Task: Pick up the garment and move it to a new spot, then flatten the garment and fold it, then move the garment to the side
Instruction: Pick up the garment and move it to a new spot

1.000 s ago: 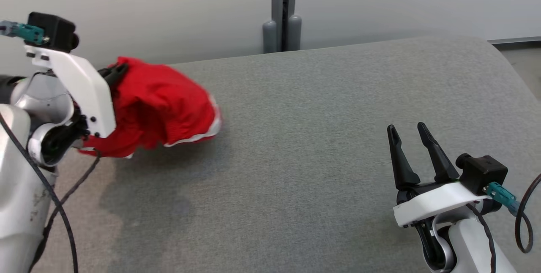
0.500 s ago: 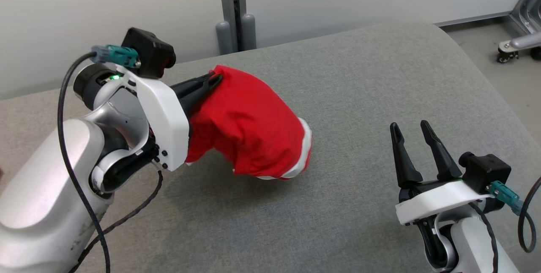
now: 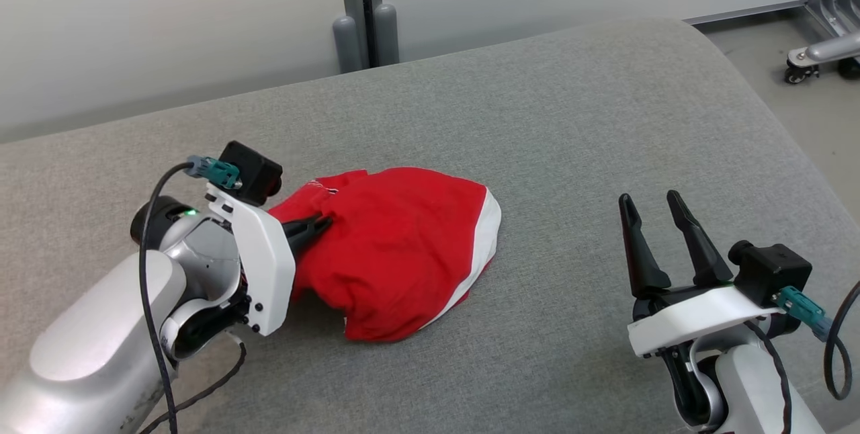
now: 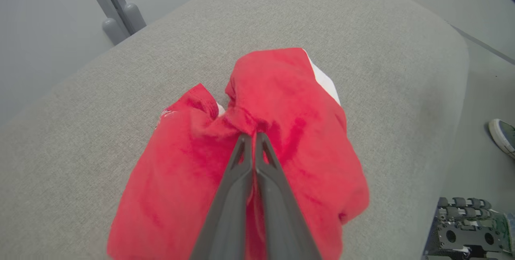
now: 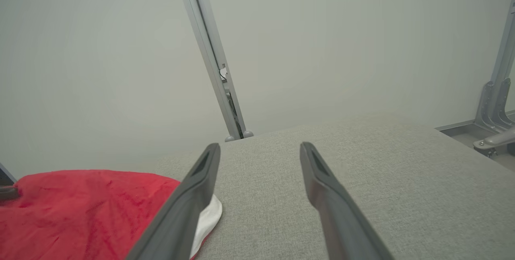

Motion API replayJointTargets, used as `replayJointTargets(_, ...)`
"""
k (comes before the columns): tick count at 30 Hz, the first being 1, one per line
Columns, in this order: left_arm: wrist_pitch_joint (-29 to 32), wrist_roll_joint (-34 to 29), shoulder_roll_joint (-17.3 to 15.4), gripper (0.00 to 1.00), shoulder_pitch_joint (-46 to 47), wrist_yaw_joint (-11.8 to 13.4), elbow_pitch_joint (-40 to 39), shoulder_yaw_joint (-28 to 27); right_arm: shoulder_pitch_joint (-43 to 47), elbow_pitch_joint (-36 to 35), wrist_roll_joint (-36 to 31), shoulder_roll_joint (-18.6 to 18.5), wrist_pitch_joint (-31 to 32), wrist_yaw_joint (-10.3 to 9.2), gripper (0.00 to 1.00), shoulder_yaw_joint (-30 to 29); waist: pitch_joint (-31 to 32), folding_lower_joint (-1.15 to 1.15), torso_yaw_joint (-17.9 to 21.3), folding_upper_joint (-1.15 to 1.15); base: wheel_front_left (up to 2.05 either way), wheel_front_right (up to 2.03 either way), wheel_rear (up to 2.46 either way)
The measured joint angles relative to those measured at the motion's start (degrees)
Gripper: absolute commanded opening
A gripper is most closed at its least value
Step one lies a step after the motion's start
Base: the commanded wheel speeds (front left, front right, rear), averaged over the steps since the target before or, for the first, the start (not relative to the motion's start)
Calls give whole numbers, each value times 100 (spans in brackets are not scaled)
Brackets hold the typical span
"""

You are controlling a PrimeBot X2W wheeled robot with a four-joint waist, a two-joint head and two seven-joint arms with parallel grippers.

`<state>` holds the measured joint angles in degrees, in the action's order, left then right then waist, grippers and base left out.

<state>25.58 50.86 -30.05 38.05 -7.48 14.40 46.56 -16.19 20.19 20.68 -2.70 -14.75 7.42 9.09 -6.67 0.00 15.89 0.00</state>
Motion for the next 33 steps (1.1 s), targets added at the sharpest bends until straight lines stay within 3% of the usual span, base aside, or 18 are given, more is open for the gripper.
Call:
replayJointTargets(3, -124, 140, 13, 0, 19, 0, 187, 178, -19, 53, -4, 0, 0, 0, 100, 23, -7, 0, -73, 0, 0, 0, 0)
replayJointTargets(7, -237, 288, 31, 22, 104, 0, 398, 421, -47, 102, -25, 1, 0, 0, 100, 73, 30, 0, -172, 0, 0, 0, 0)
replayJointTargets(8, -338, 361, 40, 35, 129, 0, 478, 474, -57, 121, -27, 1, 0, 0, 100, 96, 58, 0, -219, 0, 0, 0, 0)
replayJointTargets(9, -408, 412, 46, 100, 129, 0, 503, 483, -60, 129, -30, 0, 0, 0, 100, 105, 73, 0, -245, 0, 0, 0, 0)
replayJointTargets(17, -972, 624, 31, 100, 249, 0, 555, 369, -43, 170, -103, 3, 0, 0, 100, 110, 202, 0, -430, 0, 0, 0, 0)
replayJointTargets(24, -1534, 610, -179, 100, 201, 292, 296, 10, 36, 160, -107, 1, 0, 0, 100, 89, 295, 0, -526, 0, 0, 0, 0)
replayJointTargets(28, -1995, 482, -423, 100, -45, 684, 73, -215, 94, 147, -60, 2, 0, 0, 100, 98, 348, 0, -551, 0, 0, 0, 0)
replayJointTargets(33, -2633, 152, -621, 100, -446, 1426, -399, -455, 149, 56, -43, -58, 0, 0, 100, 37, 322, 0, -612, 0, 0, 0, 0)
